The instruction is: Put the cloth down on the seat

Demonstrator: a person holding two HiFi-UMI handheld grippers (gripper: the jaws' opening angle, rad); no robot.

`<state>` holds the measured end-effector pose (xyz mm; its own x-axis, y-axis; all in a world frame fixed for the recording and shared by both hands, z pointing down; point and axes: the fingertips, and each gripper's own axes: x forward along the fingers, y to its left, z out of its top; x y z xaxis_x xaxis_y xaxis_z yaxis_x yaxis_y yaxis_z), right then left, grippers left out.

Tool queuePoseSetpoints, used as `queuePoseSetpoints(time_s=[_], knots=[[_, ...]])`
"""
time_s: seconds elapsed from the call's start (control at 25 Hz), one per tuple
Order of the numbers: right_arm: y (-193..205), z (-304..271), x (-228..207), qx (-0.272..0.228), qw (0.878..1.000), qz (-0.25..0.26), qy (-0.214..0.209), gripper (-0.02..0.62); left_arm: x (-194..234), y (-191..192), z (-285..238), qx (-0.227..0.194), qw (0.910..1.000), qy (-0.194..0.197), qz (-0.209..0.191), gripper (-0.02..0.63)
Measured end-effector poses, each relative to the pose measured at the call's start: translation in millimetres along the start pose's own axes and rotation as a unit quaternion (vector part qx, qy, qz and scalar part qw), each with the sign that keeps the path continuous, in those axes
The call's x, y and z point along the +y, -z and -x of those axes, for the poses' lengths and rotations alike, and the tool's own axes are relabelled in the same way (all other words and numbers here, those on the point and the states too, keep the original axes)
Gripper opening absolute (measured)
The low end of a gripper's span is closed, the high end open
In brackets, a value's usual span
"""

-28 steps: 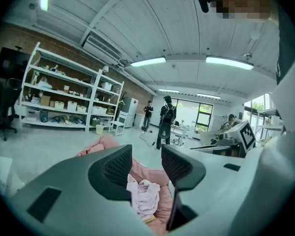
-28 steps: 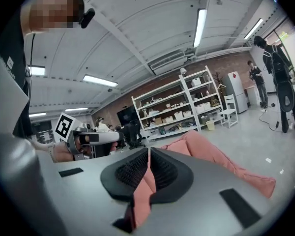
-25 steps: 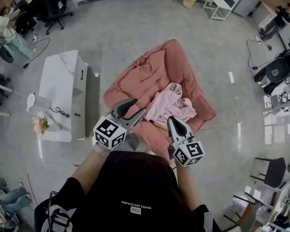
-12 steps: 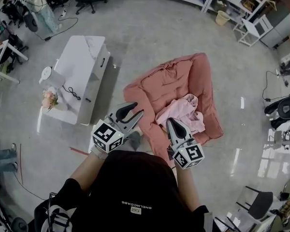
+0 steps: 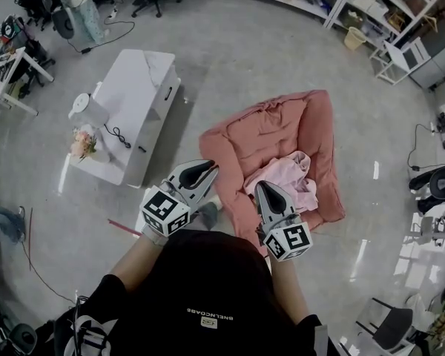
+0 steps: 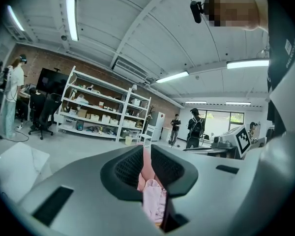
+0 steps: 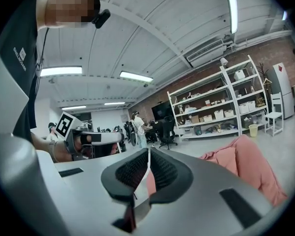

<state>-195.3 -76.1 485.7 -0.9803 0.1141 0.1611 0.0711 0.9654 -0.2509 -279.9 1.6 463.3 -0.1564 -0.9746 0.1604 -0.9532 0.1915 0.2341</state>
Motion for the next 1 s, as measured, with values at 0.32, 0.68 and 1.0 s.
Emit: queuePoseSetpoints(time_s=[0.32,0.68,1.0], knots=[[-7,3,1,-0.002,1.000,0.000,-0.003,0.035,-9,-8,-10,-0.002,0.9999,0.012,-0.012,0.047],[-5,14,-3,-0.003,1.000,0.001,0.007,0.035,-31,-9,-22,-0.002,0.9982,0.055,-0.022,0.015],[-5,23,-7,-0.001,1.000,0.003,0.014,0.035,-45,-4,-34,0.021,0.9965,0.077,-0.027,0.014]])
